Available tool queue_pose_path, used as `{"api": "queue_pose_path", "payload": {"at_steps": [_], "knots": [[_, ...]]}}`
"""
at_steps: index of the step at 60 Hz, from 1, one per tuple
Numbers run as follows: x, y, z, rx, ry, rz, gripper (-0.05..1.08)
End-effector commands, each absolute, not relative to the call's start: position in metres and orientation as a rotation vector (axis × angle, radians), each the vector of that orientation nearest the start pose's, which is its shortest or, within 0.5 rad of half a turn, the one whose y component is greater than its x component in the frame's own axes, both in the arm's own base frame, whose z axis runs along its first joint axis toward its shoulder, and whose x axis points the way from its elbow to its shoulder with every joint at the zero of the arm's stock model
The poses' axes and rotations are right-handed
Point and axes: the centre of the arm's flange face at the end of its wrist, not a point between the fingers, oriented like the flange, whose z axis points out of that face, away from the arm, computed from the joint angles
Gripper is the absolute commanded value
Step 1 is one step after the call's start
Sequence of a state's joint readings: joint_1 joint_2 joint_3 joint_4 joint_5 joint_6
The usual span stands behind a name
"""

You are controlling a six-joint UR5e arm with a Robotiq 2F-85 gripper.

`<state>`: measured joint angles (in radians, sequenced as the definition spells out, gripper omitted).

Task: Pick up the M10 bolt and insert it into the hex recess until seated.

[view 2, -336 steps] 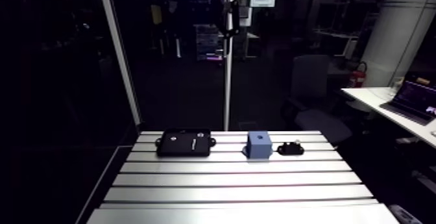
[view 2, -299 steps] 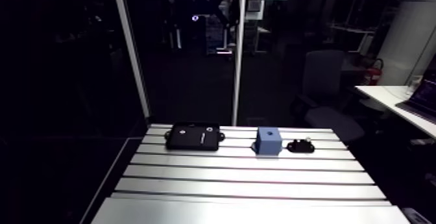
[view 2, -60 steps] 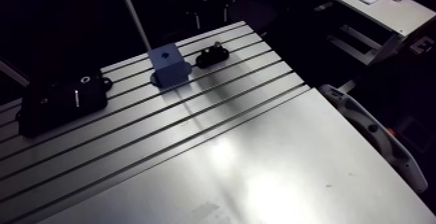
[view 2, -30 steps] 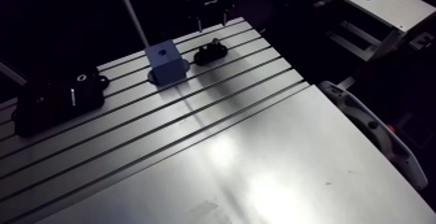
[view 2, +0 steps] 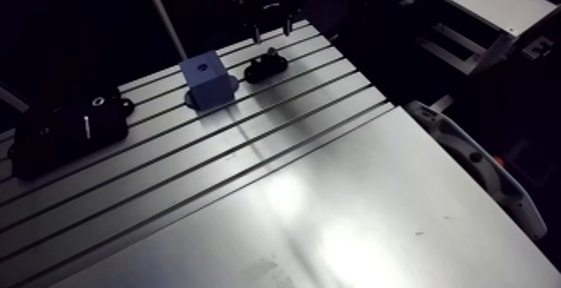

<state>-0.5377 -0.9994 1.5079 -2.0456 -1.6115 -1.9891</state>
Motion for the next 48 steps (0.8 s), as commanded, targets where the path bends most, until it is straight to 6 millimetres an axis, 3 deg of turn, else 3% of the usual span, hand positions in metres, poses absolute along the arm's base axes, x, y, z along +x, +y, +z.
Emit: {"api": "queue_pose_path", "payload": {"at_steps": [1,48], "knots": [[-0.639,0.231,0.222,0.173,3.08,0.025,0.33],[-0.634,0.23,0.205,0.119,3.092,0.021,0.35]]}}
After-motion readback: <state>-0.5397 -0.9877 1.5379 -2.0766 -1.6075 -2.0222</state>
